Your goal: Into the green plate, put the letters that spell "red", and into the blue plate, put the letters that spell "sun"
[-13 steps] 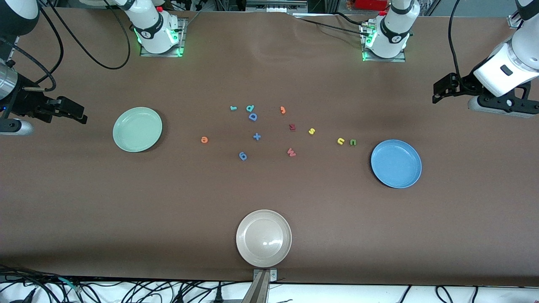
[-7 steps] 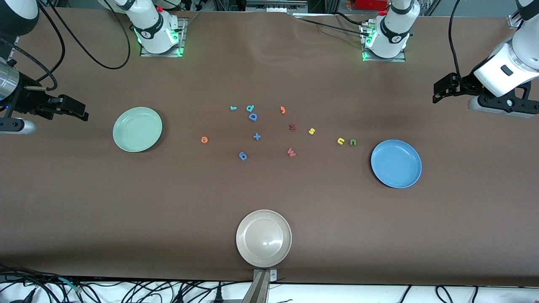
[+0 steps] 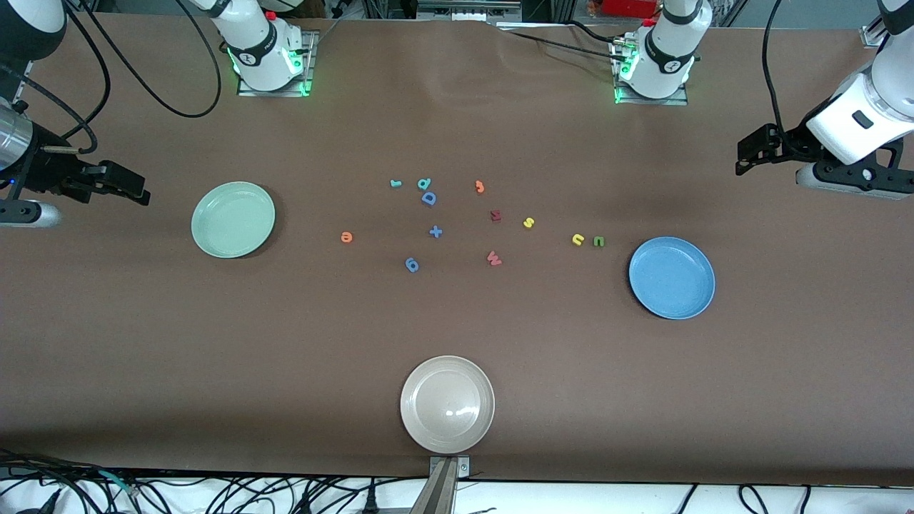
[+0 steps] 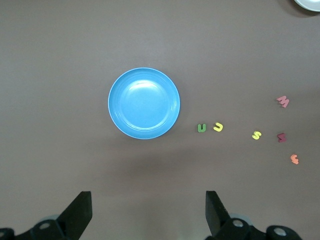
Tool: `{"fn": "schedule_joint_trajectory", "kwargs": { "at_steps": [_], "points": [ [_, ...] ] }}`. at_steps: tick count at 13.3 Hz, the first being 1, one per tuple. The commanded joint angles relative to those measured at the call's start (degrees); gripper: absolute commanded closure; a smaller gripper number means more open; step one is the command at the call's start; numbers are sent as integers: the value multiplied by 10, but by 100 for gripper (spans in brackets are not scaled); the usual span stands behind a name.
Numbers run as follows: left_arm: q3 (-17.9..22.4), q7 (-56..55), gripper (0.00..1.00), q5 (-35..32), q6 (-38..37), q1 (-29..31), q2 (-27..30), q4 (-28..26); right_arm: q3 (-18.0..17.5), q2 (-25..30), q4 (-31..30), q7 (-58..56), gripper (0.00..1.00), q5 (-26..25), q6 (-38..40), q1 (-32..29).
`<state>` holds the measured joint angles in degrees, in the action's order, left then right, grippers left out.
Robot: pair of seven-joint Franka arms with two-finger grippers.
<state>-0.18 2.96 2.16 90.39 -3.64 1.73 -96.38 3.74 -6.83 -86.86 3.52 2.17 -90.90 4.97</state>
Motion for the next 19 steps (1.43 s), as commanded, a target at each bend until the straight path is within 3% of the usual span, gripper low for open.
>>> {"fn": "schedule_joint_trajectory", "kwargs": {
  "at_steps": [1,19],
  "points": [
    [-3,-4,0,-18,-10,1,6,4,-2,6,4,9,0,-11,8,0],
    [-2,-3,0,-18,-12,4,6,3,-9,3,4,10,1,-25,5,0]
  ]
}}
